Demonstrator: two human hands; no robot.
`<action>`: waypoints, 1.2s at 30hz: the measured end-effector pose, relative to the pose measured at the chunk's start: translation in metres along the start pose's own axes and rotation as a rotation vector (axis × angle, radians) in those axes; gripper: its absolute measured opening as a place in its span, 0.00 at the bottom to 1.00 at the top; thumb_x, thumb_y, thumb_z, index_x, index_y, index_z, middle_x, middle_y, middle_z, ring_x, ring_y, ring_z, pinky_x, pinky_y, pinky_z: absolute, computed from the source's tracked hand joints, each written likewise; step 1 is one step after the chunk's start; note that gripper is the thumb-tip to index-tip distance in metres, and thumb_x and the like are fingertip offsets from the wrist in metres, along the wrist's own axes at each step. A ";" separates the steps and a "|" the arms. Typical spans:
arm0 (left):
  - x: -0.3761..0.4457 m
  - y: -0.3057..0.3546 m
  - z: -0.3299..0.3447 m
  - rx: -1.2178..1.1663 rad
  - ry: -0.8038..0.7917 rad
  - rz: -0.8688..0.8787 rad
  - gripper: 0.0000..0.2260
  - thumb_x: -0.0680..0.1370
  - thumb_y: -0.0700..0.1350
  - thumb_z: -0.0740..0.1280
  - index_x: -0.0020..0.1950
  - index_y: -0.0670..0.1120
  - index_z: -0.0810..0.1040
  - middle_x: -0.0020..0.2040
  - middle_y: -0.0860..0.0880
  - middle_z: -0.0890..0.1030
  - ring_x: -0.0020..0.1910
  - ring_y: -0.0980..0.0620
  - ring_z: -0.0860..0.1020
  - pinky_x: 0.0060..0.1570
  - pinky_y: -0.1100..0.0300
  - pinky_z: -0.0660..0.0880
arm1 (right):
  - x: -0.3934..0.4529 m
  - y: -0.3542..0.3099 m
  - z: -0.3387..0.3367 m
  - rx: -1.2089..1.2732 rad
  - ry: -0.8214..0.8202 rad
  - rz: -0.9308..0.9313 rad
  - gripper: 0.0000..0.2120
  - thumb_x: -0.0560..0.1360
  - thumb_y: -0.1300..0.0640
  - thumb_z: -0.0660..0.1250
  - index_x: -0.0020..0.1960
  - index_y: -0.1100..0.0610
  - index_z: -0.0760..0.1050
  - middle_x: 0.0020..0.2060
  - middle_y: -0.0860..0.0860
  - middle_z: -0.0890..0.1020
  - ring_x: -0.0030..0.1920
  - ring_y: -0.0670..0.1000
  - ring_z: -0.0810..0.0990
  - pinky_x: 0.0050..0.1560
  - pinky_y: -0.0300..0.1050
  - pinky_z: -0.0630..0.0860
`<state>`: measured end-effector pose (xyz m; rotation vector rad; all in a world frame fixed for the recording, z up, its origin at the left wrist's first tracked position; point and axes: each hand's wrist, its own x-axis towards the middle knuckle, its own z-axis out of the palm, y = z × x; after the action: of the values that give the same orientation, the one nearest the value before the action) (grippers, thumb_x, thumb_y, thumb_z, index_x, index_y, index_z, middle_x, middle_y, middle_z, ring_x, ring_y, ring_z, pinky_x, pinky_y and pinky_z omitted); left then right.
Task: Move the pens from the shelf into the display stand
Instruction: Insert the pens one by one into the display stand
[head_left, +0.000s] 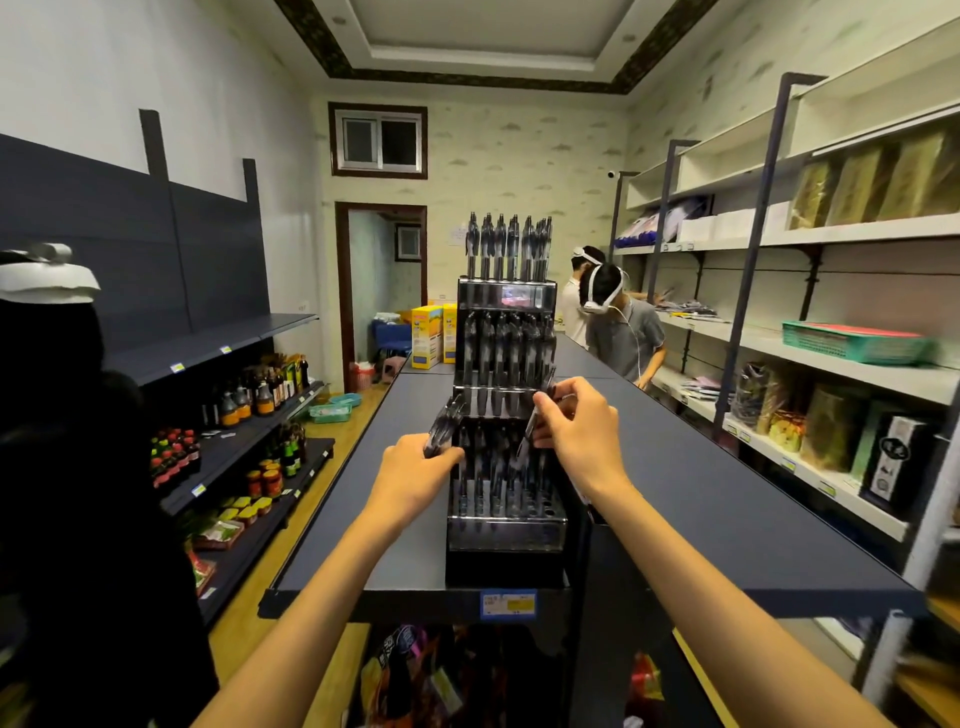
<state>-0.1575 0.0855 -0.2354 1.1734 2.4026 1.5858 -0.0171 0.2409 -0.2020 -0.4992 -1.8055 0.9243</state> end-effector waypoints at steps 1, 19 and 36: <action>0.000 0.001 0.000 0.011 0.005 0.008 0.17 0.78 0.49 0.69 0.33 0.46 0.69 0.27 0.53 0.68 0.26 0.57 0.63 0.30 0.57 0.60 | -0.001 0.002 0.001 -0.074 -0.003 -0.038 0.06 0.80 0.56 0.70 0.48 0.58 0.76 0.37 0.54 0.84 0.34 0.51 0.85 0.41 0.53 0.85; -0.007 0.000 0.008 0.177 0.061 0.018 0.18 0.78 0.52 0.65 0.29 0.51 0.67 0.25 0.55 0.71 0.29 0.52 0.70 0.30 0.59 0.60 | -0.019 0.028 0.019 -0.491 -0.267 -0.007 0.12 0.76 0.52 0.75 0.50 0.59 0.78 0.40 0.54 0.84 0.43 0.53 0.84 0.51 0.53 0.81; -0.012 0.017 0.018 0.188 0.006 0.013 0.13 0.78 0.52 0.66 0.35 0.50 0.71 0.32 0.50 0.76 0.35 0.47 0.74 0.32 0.57 0.63 | -0.028 -0.015 0.004 -0.266 -0.242 -0.014 0.05 0.74 0.53 0.72 0.44 0.54 0.84 0.36 0.46 0.85 0.39 0.44 0.83 0.46 0.43 0.80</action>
<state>-0.1318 0.0957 -0.2343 1.2161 2.6007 1.3926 -0.0081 0.2108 -0.2080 -0.5585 -2.1649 0.7632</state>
